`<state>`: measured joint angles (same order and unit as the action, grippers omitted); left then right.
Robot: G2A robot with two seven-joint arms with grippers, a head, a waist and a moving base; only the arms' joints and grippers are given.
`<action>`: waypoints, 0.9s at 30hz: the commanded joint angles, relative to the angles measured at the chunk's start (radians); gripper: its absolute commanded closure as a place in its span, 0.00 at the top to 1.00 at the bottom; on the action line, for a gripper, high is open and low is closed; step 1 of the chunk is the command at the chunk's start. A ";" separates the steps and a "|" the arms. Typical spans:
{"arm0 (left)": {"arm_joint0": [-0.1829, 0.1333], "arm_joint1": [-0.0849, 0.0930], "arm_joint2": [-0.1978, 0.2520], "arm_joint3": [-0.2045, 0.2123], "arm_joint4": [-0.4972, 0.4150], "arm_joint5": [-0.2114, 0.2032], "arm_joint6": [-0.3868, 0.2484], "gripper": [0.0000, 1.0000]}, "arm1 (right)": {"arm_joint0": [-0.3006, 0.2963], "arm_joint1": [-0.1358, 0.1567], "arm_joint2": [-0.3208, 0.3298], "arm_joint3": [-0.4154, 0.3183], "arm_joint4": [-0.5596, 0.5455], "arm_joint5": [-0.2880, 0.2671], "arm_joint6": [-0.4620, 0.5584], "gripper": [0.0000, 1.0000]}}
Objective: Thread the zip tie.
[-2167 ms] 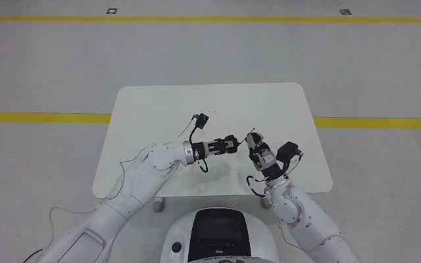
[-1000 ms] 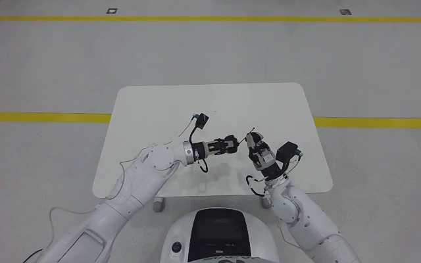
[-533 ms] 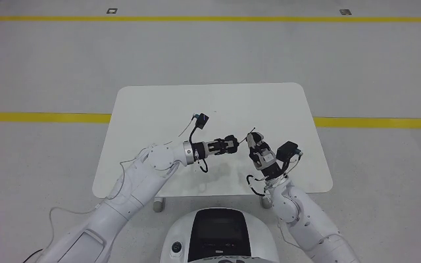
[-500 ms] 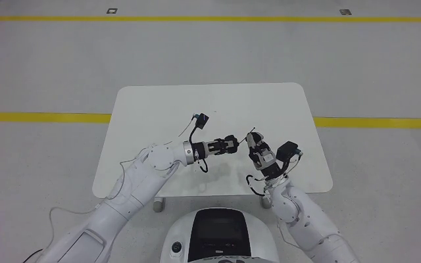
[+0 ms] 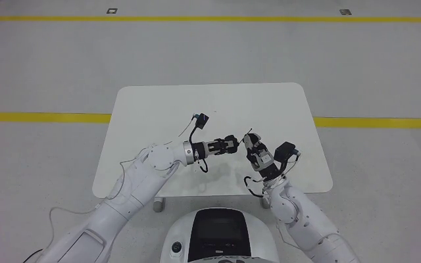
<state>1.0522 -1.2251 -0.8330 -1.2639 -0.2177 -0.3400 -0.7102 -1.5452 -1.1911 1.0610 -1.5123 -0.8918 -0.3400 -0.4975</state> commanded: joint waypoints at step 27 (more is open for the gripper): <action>0.000 0.000 0.000 0.000 0.000 0.000 0.000 0.00 | 0.009 -0.001 -0.018 0.011 0.017 0.000 0.030 0.00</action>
<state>1.0522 -1.2251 -0.8330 -1.2639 -0.2177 -0.3400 -0.7102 -1.5376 -1.1938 1.0446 -1.5024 -0.8761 -0.3400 -0.4661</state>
